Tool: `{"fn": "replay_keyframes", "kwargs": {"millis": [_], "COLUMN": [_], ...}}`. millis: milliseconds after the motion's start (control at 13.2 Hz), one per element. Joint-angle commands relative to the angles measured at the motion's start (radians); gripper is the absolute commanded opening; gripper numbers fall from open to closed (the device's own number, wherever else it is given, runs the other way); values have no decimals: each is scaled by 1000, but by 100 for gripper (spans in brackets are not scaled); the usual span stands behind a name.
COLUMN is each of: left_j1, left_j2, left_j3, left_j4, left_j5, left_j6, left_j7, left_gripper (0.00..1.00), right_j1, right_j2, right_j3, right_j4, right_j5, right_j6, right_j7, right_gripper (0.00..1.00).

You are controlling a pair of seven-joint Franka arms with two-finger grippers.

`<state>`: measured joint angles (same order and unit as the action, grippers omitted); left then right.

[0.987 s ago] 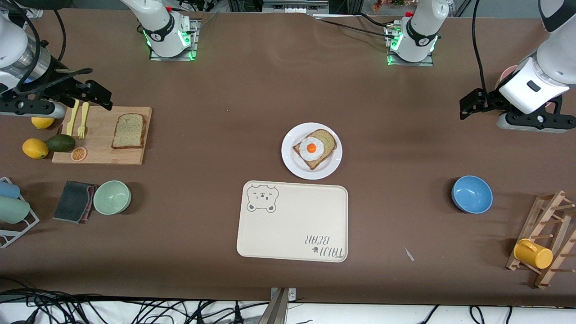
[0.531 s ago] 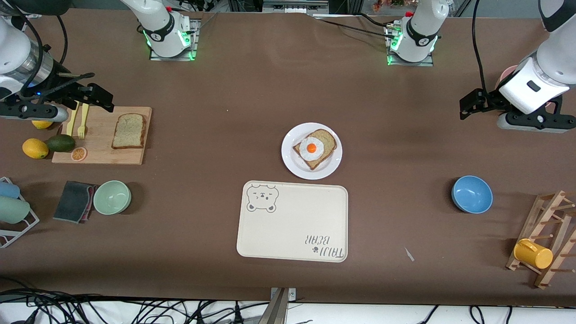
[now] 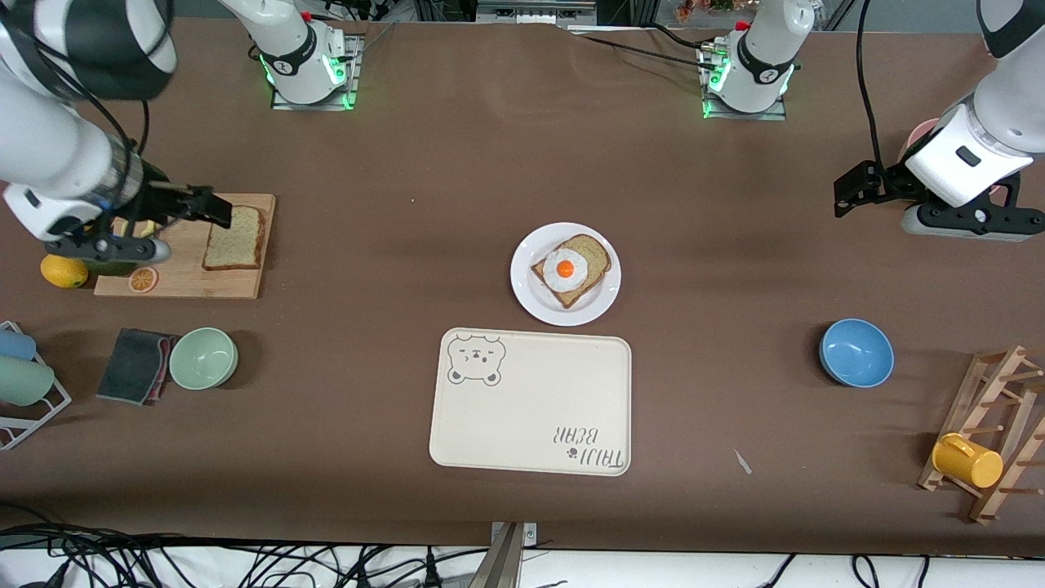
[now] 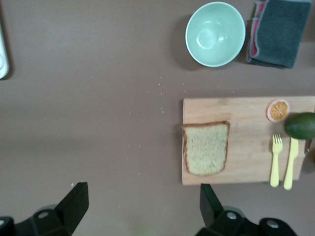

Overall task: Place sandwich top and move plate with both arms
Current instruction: 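Reach the right gripper down to the bread slice on the cutting board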

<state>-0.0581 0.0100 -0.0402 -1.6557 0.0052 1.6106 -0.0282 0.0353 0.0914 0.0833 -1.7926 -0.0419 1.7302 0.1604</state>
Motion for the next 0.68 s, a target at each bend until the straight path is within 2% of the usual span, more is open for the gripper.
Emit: {"fn": "replay_keyframes", "kwargs": {"millis": [0, 380, 607], "left_j1": [-2, -2, -2], "left_j2": [12, 12, 12], "left_j3": [0, 0, 0], "left_j4": [30, 30, 30], "left_j5": [-11, -11, -11], "left_j6": [-20, -20, -20], "left_j7": [-6, -6, -6], "left_gripper": [100, 100, 100], "right_j1": [5, -2, -2], "right_j2": [-16, 146, 177], "right_j3": [-5, -11, -11], "right_j4": [-176, -247, -312], "right_j5": [-32, -174, -187], "right_j6": [185, 412, 502], "right_j7": [18, 155, 223], "right_gripper": [100, 100, 100]}}
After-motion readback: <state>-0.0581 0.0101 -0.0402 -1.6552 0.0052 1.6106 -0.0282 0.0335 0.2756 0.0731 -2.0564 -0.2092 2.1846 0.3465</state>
